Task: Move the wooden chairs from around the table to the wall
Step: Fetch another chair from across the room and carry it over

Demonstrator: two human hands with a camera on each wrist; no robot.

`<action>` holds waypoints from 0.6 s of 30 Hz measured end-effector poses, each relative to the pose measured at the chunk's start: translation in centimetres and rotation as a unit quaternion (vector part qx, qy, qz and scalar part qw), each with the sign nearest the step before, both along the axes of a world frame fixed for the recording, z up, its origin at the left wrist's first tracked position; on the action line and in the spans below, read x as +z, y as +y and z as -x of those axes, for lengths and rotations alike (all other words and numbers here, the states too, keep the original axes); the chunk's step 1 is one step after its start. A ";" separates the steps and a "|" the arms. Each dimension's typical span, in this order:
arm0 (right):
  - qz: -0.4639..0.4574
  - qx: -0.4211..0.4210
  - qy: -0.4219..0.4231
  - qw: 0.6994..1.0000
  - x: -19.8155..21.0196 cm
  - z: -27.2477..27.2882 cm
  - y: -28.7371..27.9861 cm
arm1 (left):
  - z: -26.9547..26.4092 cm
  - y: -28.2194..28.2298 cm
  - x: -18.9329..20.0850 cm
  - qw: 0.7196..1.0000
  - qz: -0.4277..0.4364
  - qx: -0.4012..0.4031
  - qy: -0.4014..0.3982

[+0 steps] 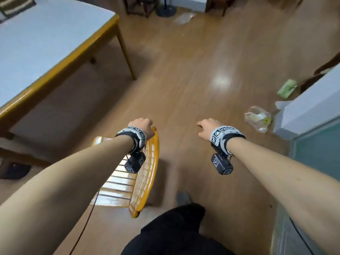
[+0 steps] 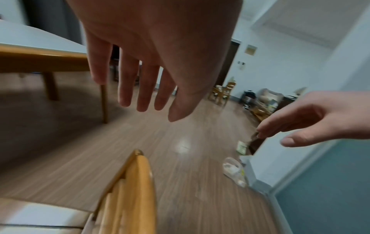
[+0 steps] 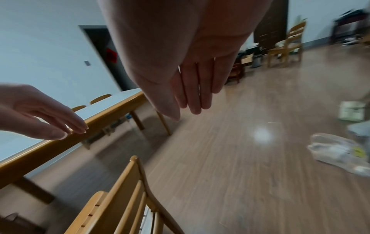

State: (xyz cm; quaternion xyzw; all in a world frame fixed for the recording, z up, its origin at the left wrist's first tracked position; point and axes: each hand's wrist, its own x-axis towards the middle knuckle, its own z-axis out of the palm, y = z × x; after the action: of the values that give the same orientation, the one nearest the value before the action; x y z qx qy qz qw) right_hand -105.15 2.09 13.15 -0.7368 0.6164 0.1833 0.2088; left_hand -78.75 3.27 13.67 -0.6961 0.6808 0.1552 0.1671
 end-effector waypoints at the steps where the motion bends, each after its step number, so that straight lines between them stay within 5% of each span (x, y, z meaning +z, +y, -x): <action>1: -0.001 0.019 0.005 1.000 -0.3 -1.1 -1.7 | -1.0 -0.6 -0.5 1.000 -0.004 0.022 0.001; 12: -0.024 0.232 0.034 0.972 -3.1 -13.2 -15.1 | -9.5 -1.1 -3.9 0.968 -0.031 0.249 0.019; 18: -0.041 0.391 0.017 0.919 -5.1 -20.9 -18.7 | -12.0 2.4 -3.8 0.907 -0.020 0.419 0.038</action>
State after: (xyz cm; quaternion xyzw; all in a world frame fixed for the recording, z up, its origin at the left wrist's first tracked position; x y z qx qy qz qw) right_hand -84.27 -16.62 8.01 -0.9067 0.2746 0.2878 0.1404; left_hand -66.75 5.67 9.87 -0.9073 0.3289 0.2512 0.0745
